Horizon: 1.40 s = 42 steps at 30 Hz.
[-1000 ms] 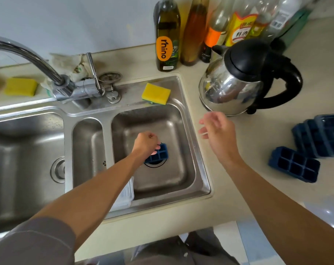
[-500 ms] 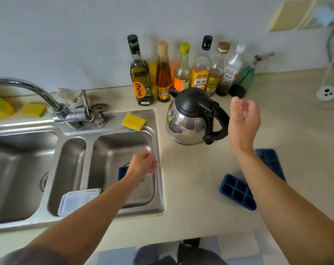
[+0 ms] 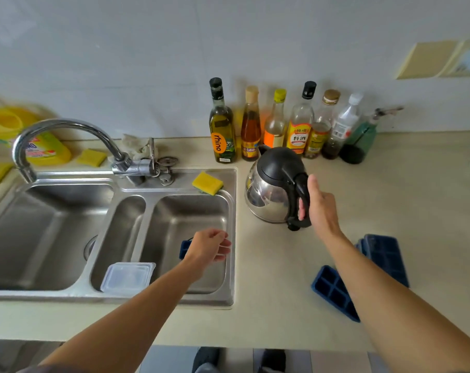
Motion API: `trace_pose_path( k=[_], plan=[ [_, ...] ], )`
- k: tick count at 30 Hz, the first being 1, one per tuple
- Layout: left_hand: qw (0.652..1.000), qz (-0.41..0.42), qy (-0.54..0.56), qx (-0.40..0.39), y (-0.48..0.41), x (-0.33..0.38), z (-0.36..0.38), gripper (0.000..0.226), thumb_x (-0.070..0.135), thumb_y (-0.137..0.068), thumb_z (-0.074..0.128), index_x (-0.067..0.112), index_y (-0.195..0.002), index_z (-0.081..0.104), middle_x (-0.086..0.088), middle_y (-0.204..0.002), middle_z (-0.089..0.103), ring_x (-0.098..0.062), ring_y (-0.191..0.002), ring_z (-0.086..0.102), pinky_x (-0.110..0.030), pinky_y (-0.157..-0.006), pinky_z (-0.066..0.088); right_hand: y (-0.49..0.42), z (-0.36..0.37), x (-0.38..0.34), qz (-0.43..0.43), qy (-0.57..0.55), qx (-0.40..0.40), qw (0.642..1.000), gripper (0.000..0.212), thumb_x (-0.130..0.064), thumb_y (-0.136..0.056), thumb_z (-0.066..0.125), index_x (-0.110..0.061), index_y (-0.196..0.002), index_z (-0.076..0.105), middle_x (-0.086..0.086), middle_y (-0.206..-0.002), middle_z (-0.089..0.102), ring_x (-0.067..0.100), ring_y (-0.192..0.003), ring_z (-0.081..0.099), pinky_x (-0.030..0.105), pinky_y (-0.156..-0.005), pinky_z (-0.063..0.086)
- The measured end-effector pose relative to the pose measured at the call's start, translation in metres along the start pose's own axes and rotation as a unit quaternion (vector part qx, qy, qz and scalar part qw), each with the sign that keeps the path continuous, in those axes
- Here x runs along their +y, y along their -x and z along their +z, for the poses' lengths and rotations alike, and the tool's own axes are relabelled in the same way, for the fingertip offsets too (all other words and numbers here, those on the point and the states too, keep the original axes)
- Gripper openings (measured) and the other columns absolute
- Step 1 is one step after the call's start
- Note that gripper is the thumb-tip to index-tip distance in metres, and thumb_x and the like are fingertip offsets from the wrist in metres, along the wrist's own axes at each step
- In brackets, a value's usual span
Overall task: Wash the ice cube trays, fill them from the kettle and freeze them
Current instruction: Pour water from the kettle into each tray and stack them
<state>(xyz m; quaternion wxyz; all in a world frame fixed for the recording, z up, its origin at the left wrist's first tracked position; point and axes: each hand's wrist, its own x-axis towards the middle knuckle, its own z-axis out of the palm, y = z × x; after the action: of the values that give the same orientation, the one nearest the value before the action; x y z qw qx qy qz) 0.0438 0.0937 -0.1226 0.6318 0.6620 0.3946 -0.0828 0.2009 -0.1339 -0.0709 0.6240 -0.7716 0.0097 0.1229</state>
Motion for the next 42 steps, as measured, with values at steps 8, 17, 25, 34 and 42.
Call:
trace_pose_path(
  k=[8,17,25,34,42],
  plan=[
    [0.998,0.025,-0.002,-0.051,0.001,-0.004,-0.014,0.02,0.016,-0.103,0.053,0.01,-0.094,0.07,-0.001,-0.075,0.076,-0.014,-0.063,0.071,-0.023,-0.053,0.053,0.065,0.046,0.005,0.062,-0.069,0.106,0.99,0.068,-0.063,-0.101,0.042,-0.008,-0.066,0.062,0.0,-0.047,0.053,0.012,-0.04,0.05,0.021,-0.039,0.043],
    [0.994,0.059,-0.011,-0.093,-0.006,-0.034,-0.046,0.02,0.028,-0.103,0.057,0.02,-0.092,0.071,0.004,-0.085,0.075,-0.011,-0.075,0.07,-0.029,-0.066,0.055,0.158,0.073,0.008,0.098,-0.074,0.148,0.981,0.067,-0.059,-0.103,0.042,-0.005,-0.068,0.061,-0.001,-0.045,0.052,0.011,-0.039,0.05,0.018,-0.041,0.045],
    [0.991,0.039,0.072,-0.107,0.022,-0.047,-0.06,0.019,0.037,-0.105,0.052,0.029,-0.103,0.069,0.007,-0.104,0.074,-0.012,-0.101,0.067,-0.03,-0.079,0.053,0.21,0.075,-0.004,0.073,-0.027,0.104,0.992,0.068,-0.06,-0.1,0.048,-0.012,-0.052,0.056,0.006,-0.047,0.05,0.017,-0.042,0.05,0.022,-0.045,0.047],
    [0.982,-0.007,0.129,-0.141,0.055,-0.066,-0.073,0.055,0.054,-0.106,0.032,0.022,-0.103,0.078,-0.005,-0.109,0.077,-0.021,-0.106,0.07,-0.042,-0.092,0.053,0.215,0.08,-0.029,0.059,0.066,0.031,0.996,0.077,-0.084,-0.081,0.044,-0.015,-0.049,0.061,0.009,-0.045,0.054,0.021,-0.042,0.052,0.031,-0.053,0.048],
    [0.973,-0.051,0.175,-0.144,0.071,-0.071,-0.092,0.054,0.05,-0.106,0.037,0.008,-0.113,0.07,-0.014,-0.107,0.077,-0.032,-0.107,0.071,-0.047,-0.095,0.056,0.205,0.096,-0.056,0.057,0.12,-0.036,0.99,0.076,-0.082,-0.079,0.05,-0.015,-0.047,0.061,0.011,-0.046,0.054,0.021,-0.041,0.052,0.033,-0.059,0.048]
  ],
)
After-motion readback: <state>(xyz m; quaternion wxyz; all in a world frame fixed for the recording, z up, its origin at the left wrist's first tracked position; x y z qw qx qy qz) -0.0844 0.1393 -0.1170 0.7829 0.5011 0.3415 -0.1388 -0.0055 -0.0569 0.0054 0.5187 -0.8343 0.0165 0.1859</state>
